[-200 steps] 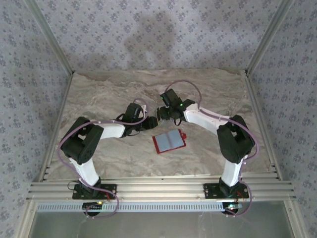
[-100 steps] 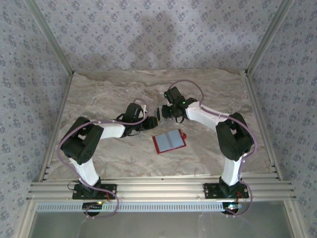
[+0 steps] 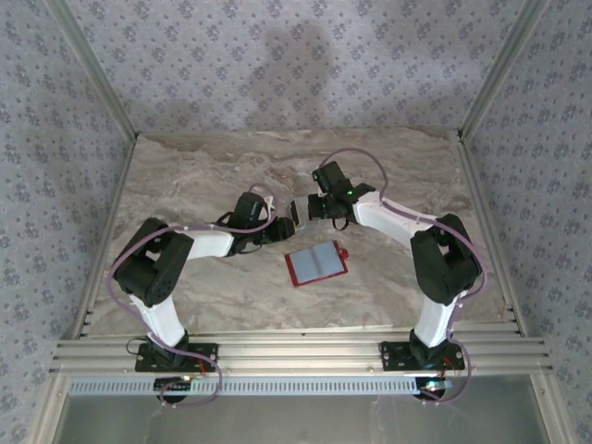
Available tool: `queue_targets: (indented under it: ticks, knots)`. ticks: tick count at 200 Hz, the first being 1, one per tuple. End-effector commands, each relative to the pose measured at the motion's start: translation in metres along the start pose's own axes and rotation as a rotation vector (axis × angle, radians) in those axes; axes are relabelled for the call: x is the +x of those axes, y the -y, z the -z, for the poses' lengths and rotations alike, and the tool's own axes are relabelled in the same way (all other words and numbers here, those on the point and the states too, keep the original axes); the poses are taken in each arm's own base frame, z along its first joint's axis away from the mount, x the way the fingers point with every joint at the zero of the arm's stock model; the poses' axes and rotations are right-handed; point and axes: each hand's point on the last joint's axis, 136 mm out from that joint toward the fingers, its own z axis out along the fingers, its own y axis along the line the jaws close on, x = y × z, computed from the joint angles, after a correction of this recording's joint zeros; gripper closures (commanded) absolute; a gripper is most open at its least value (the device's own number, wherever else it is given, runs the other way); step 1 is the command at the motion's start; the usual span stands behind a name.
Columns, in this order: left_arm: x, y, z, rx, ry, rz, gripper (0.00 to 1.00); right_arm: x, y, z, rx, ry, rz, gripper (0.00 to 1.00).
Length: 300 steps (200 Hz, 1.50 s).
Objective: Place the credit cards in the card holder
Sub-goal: Pick up the credit card from the storage box.
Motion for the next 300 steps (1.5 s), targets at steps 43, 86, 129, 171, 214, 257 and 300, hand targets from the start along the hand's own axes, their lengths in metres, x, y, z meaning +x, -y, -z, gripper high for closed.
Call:
queue_targets:
  ticks: [43, 86, 129, 171, 214, 257, 300]
  knots:
    - [-0.016, 0.010, 0.020, 0.006, 0.038, -0.028, 0.64, 0.006, 0.016, 0.009, 0.040, -0.015, -0.030, 1.00]
    - [-0.027, 0.032, 0.048, 0.031, 0.081, -0.068, 0.66, 0.007, 0.027, 0.011, 0.038, -0.011, -0.066, 1.00]
    - [-0.033, 0.065, 0.045, 0.121, 0.051, -0.088, 0.96, 0.003, 0.033, 0.010, -0.004, -0.009, -0.110, 1.00]
    - [-0.039, 0.096, 0.016, 0.205, -0.005, -0.086, 1.00, 0.014, 0.043, 0.005, -0.023, -0.036, -0.155, 1.00]
    - [-0.043, 0.107, -0.014, 0.229, -0.053, -0.076, 1.00, 0.015, 0.048, 0.007, -0.030, -0.038, -0.175, 1.00]
    - [-0.040, 0.106, -0.041, 0.236, -0.100, -0.051, 1.00, 0.016, 0.051, 0.010, -0.033, -0.036, -0.190, 1.00]
    - [-0.034, 0.098, -0.062, 0.233, -0.133, -0.032, 1.00, 0.016, 0.052, 0.008, -0.040, -0.040, -0.201, 1.00]
